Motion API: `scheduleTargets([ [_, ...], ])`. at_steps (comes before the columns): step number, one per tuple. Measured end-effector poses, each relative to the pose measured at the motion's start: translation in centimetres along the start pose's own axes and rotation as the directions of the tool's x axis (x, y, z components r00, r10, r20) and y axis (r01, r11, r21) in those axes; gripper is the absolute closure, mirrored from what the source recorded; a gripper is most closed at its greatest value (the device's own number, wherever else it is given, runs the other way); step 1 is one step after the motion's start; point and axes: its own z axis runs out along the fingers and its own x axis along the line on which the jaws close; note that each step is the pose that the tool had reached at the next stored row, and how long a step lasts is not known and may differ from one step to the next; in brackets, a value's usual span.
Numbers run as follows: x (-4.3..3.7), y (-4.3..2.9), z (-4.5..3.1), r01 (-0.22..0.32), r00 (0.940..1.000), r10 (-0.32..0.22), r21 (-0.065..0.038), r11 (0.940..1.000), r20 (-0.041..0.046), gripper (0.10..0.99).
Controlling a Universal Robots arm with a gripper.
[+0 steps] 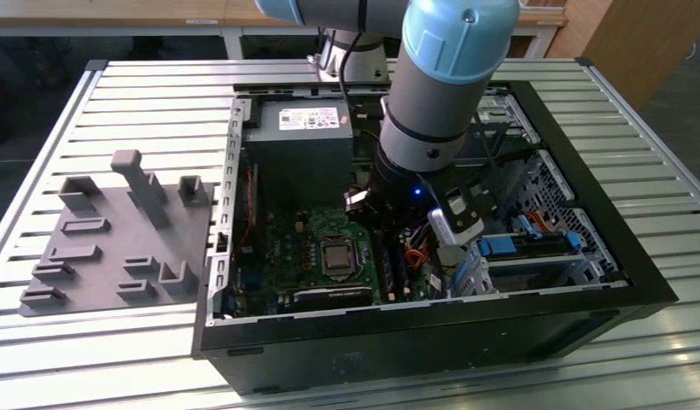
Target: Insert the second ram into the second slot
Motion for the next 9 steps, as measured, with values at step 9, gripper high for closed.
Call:
scheduleTargets([
  [9,0.0,0.0,0.03,0.0,1.0,0.0,0.0,1.0,0.0001,0.91],
])
